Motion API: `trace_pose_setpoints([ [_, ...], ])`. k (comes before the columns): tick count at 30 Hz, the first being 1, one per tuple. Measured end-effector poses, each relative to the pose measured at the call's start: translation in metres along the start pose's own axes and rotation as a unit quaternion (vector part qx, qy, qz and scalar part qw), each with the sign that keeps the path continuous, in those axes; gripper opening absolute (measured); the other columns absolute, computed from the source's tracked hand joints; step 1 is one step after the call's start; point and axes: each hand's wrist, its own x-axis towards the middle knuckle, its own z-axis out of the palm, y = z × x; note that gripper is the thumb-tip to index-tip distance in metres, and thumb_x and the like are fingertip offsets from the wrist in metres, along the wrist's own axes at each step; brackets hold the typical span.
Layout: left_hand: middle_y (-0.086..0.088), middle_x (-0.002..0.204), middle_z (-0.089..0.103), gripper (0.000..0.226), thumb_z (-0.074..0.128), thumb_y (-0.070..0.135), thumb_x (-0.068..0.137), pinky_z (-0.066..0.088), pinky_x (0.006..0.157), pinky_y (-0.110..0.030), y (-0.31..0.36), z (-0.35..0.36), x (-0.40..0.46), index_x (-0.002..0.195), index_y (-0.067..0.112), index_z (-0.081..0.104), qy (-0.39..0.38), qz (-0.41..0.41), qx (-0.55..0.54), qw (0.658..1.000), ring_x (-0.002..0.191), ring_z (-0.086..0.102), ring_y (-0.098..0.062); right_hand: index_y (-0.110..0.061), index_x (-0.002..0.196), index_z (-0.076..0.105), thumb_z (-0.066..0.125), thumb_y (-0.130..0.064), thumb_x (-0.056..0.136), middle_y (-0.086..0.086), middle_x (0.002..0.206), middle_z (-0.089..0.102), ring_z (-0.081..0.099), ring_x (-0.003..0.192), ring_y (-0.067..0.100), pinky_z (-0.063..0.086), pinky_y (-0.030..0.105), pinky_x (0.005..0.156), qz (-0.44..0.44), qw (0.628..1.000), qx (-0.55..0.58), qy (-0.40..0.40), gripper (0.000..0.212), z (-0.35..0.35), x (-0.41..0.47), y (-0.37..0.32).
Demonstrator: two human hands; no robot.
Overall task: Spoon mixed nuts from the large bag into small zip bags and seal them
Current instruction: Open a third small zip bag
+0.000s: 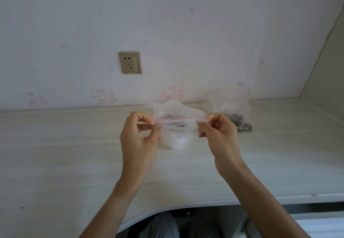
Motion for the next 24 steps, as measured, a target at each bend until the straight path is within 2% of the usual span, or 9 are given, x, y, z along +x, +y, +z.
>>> trace_pose_setpoints([
  [3, 0.012, 0.084, 0.067, 0.023, 0.080, 0.018, 0.091, 0.063, 0.065, -0.056, 0.000, -0.004, -0.001, 0.082, 0.026, 0.060, 0.000, -0.006, 0.035, 0.999, 0.078, 0.070, -0.017, -0.007, 0.085, 0.060, 0.073, -0.003, 0.091, 0.006, 0.079, 0.065, 0.064, 0.072, 0.016, 0.056, 0.024, 0.060, -0.037, 0.999, -0.019, 0.022, 0.015, -0.005, 0.004, 0.001],
  [6, -0.002, 0.082, 0.071, 0.016, 0.079, 0.016, 0.092, 0.065, 0.059, -0.049, 0.004, -0.003, -0.003, 0.085, 0.017, 0.065, -0.008, -0.041, 0.006, 0.999, 0.074, 0.075, -0.022, -0.004, 0.085, 0.067, 0.078, -0.008, 0.090, 0.006, 0.073, 0.071, 0.072, 0.068, 0.021, 0.058, 0.028, 0.056, -0.028, 0.999, -0.019, 0.023, 0.012, -0.007, 0.004, 0.001],
  [9, -0.014, 0.082, 0.076, 0.014, 0.081, 0.016, 0.089, 0.065, 0.062, -0.037, 0.009, -0.005, -0.002, 0.090, 0.006, 0.071, -0.017, -0.135, -0.080, 0.987, 0.076, 0.078, -0.026, -0.003, 0.084, 0.074, 0.085, -0.016, 0.083, 0.012, 0.072, 0.074, 0.073, 0.064, 0.026, 0.060, 0.031, 0.054, 0.022, 1.000, 0.017, 0.015, 0.017, -0.009, 0.000, -0.002],
  [12, -0.015, 0.084, 0.077, 0.021, 0.081, 0.018, 0.083, 0.065, 0.072, -0.033, 0.014, -0.009, -0.001, 0.095, 0.002, 0.077, -0.059, -0.264, -0.196, 0.943, 0.080, 0.078, -0.023, -0.001, 0.085, 0.078, 0.086, -0.015, 0.080, 0.018, 0.077, 0.075, 0.074, 0.066, 0.029, 0.061, 0.032, 0.057, 0.084, 0.994, 0.072, -0.009, 0.016, -0.013, -0.004, -0.002],
  [16, -0.013, 0.087, 0.077, 0.011, 0.076, 0.016, 0.079, 0.063, 0.071, -0.027, 0.018, -0.013, 0.003, 0.079, 0.007, 0.083, -0.105, -0.368, -0.327, 0.864, 0.082, 0.078, -0.018, 0.001, 0.090, 0.078, 0.080, -0.011, 0.082, 0.017, 0.086, 0.075, 0.076, 0.075, 0.026, 0.062, 0.031, 0.067, 0.172, 0.970, 0.161, -0.064, 0.014, -0.016, -0.007, 0.002],
  [20, -0.011, 0.084, 0.073, 0.011, 0.075, 0.009, 0.077, 0.065, 0.070, -0.038, 0.017, -0.012, 0.004, 0.079, 0.001, 0.081, -0.110, -0.456, -0.414, 0.780, 0.077, 0.076, -0.020, -0.005, 0.085, 0.077, 0.069, -0.010, 0.089, 0.008, 0.079, 0.071, 0.075, 0.075, 0.018, 0.062, 0.030, 0.072, 0.239, 0.914, 0.298, -0.137, 0.011, -0.011, -0.005, 0.003],
  [22, -0.009, 0.082, 0.068, 0.011, 0.074, 0.009, 0.078, 0.065, 0.072, -0.041, 0.016, -0.012, 0.004, 0.081, 0.001, 0.080, -0.110, -0.475, -0.419, 0.766, 0.077, 0.072, -0.020, -0.007, 0.084, 0.072, 0.064, -0.013, 0.092, 0.004, 0.073, 0.064, 0.069, 0.071, 0.017, 0.062, 0.033, 0.075, 0.254, 0.896, 0.320, -0.175, 0.013, -0.007, -0.005, 0.002],
  [24, -0.004, 0.080, 0.061, 0.008, 0.074, 0.012, 0.078, 0.064, 0.073, -0.037, 0.017, -0.012, 0.006, 0.077, 0.006, 0.080, -0.130, -0.471, -0.406, 0.773, 0.074, 0.064, -0.016, -0.009, 0.081, 0.070, 0.062, -0.016, 0.092, 0.002, 0.070, 0.056, 0.062, 0.067, 0.017, 0.061, 0.035, 0.076, 0.266, 0.890, 0.311, -0.201, 0.015, -0.006, -0.006, 0.001],
])
